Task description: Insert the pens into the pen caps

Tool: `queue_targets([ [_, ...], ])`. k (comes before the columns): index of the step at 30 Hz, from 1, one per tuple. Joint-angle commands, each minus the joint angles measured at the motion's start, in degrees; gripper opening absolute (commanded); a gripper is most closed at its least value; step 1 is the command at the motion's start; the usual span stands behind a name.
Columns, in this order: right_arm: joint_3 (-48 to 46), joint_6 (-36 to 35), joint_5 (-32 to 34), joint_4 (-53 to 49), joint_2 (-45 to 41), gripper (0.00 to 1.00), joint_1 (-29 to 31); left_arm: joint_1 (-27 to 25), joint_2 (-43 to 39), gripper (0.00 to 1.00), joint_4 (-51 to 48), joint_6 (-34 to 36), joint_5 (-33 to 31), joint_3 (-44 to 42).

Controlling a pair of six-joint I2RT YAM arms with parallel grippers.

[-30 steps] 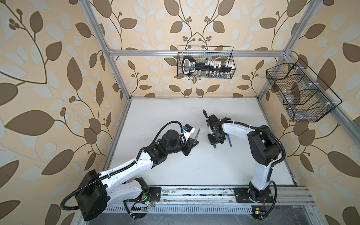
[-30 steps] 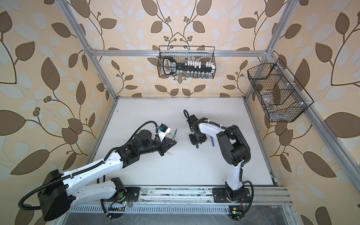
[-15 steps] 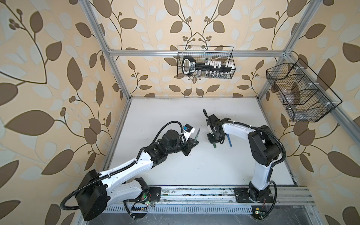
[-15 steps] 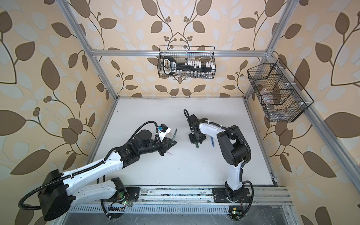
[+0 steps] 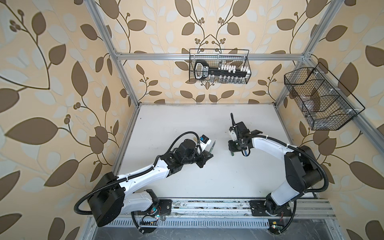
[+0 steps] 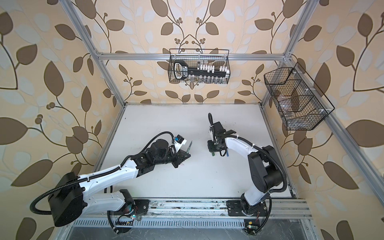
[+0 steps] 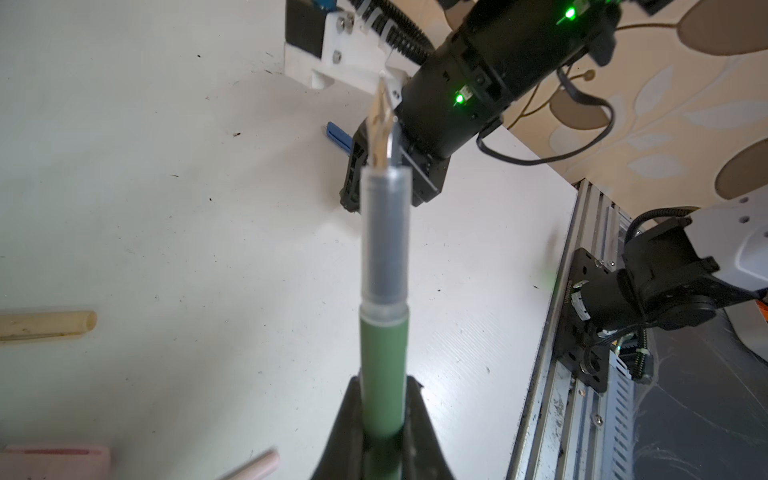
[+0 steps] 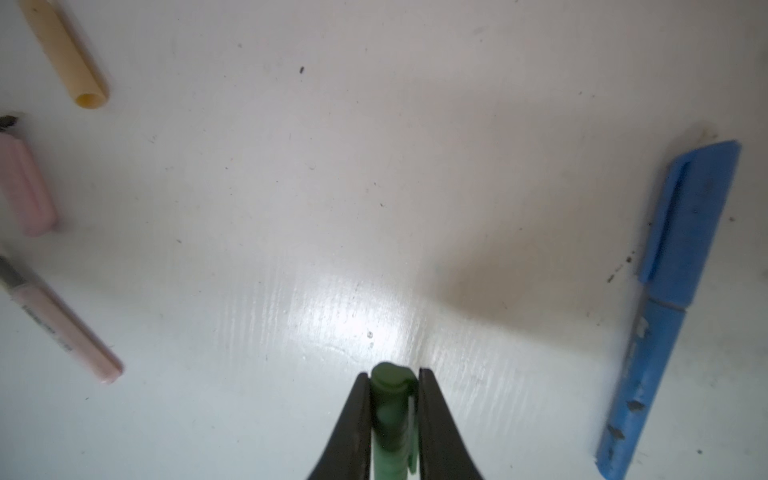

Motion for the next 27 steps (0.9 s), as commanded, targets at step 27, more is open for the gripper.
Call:
queue_targets([
  [27,-17.56,32.53,-29.48,45.82,-28.73,0.18,-9.12,-5.11,4.64,0.03,2.98,2.23,3.70,9.39],
])
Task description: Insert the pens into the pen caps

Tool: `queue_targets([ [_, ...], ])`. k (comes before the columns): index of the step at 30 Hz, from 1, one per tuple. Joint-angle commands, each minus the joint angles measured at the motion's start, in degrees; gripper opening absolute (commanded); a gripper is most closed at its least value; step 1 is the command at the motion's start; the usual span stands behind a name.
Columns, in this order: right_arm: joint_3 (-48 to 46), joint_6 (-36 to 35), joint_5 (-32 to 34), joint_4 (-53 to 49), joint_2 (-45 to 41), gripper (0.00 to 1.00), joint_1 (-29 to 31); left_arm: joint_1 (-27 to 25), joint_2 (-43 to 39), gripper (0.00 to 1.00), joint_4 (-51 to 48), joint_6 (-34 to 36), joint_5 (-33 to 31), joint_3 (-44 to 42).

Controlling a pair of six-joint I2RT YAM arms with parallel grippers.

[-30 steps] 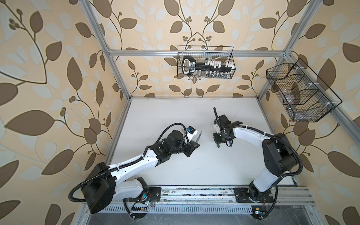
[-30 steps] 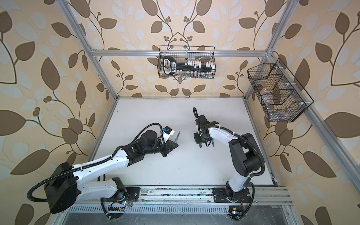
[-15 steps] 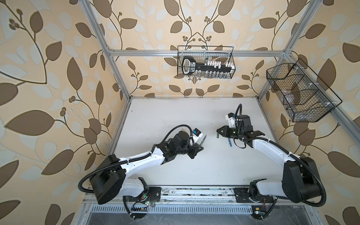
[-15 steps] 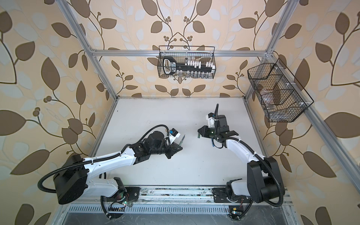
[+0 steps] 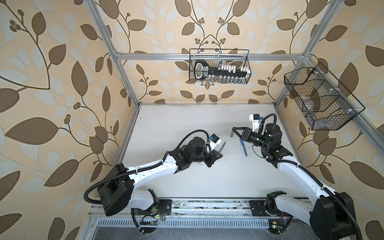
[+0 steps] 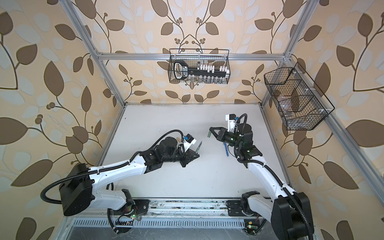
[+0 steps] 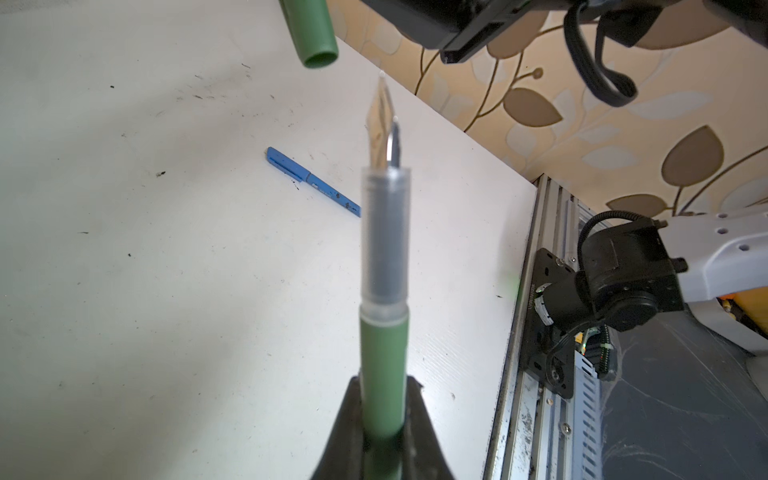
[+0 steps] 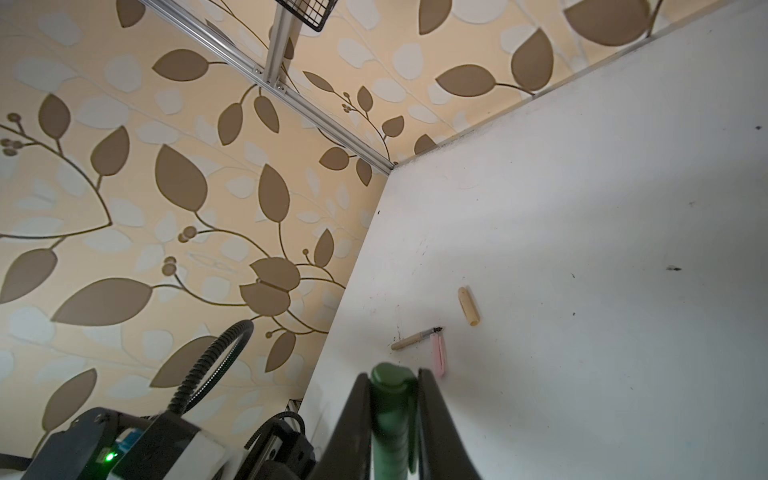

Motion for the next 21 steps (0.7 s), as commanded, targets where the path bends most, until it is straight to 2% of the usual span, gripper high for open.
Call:
queue_targets([
  [1,1.04,2.87,-1.04,3.01,-0.33,0.18,1.02,-0.52,-2.41,0.03,1.35,1.48,1.82,1.96],
  [21,3.35,2.59,-1.74,4.53,-3.66,0.17,4.88,-0.53,-4.62,0.03,2.97,1.09,3.28,0.56],
])
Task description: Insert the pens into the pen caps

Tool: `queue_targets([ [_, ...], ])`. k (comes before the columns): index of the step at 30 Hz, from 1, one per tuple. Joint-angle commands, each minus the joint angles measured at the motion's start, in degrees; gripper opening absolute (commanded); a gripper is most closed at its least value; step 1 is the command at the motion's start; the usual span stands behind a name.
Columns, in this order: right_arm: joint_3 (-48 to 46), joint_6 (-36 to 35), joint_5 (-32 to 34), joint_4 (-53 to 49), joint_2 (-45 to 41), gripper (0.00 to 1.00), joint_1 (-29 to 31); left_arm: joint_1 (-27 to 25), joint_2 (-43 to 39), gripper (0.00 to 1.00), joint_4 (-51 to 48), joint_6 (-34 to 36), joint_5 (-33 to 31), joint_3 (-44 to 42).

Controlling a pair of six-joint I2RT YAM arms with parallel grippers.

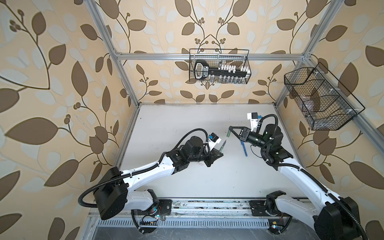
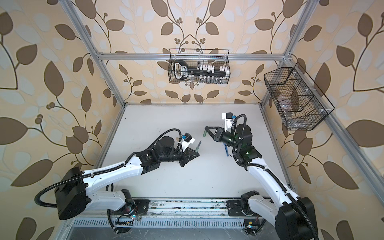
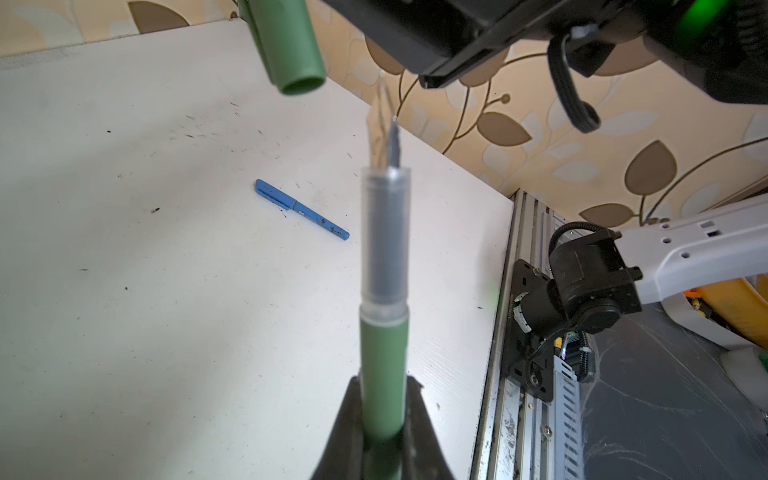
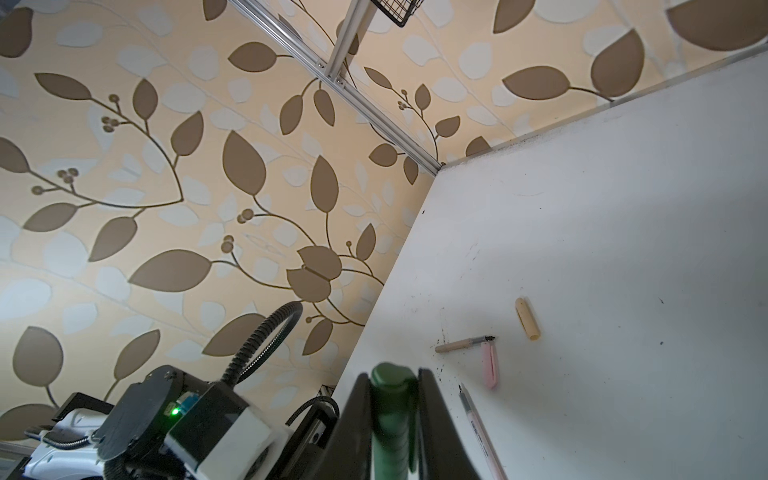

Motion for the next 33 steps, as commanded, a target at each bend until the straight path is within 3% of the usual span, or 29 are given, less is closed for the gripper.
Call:
queue_targets([
  [1,2.09,0.37,-1.01,1.70,-0.72,0.17,0.55,-0.60,-1.60,0.03,2.12,0.58,1.86,0.58],
  [33,2.40,-1.97,-0.78,0.40,-0.92,0.17,2.60,-0.60,-1.81,0.03,1.58,1.19,0.82,0.40],
])
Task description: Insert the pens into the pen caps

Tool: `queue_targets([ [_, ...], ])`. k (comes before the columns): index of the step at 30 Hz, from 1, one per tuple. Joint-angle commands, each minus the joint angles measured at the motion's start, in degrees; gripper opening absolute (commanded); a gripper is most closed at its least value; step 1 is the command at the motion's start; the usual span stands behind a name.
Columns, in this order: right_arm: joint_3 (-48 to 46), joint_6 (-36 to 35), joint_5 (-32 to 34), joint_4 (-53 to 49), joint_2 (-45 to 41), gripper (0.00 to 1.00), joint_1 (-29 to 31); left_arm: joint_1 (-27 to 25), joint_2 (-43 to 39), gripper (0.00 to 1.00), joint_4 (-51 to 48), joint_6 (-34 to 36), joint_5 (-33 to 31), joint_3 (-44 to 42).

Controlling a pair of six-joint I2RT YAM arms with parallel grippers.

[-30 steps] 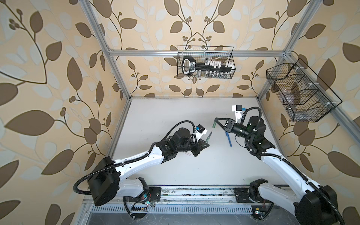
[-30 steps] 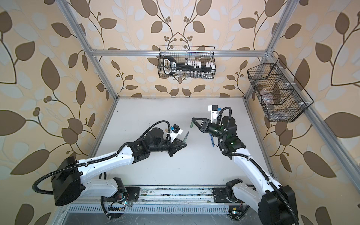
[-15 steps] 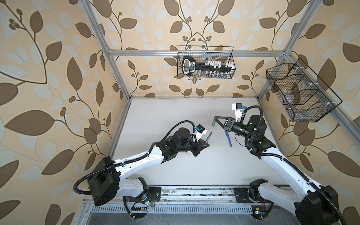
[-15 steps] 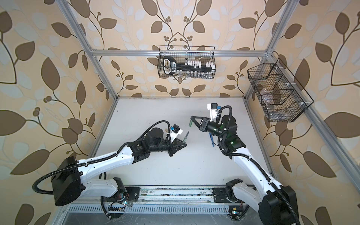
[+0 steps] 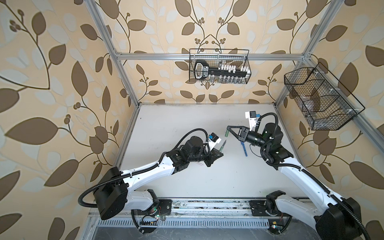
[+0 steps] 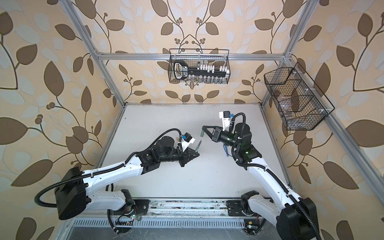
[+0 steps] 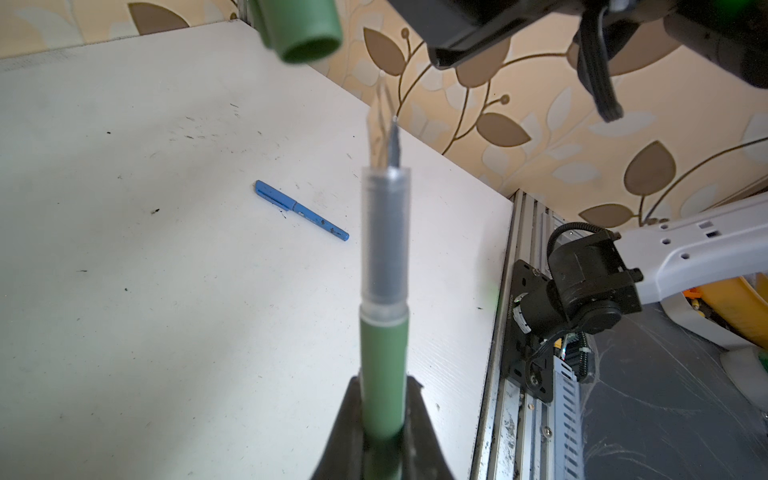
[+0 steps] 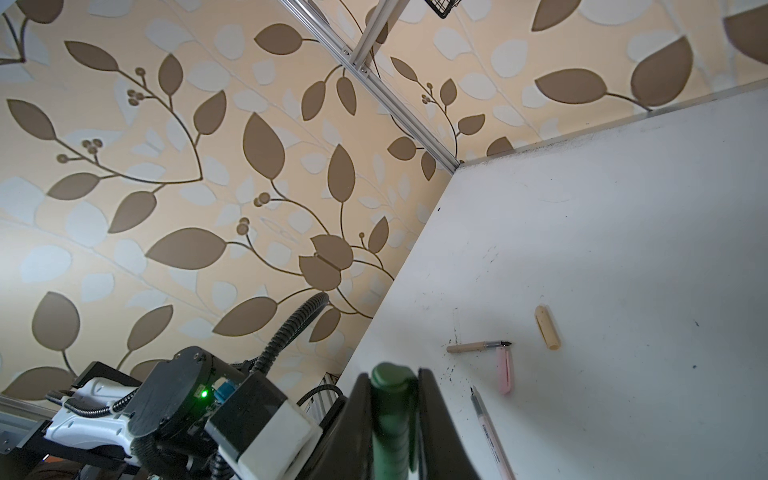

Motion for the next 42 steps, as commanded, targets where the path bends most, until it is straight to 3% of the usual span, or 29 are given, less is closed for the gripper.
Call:
queue_targets([
  [1,0.05,0.58,-0.54,2.50,-1.10,0.17,0.42,-0.60,-1.82,0.03,1.15,1.39,0.36,0.41],
  [42,-2.75,-1.33,0.30,0.41,-3.71,0.17,2.44,-0.60,-2.43,0.03,1.62,0.96,0.10,0.14],
])
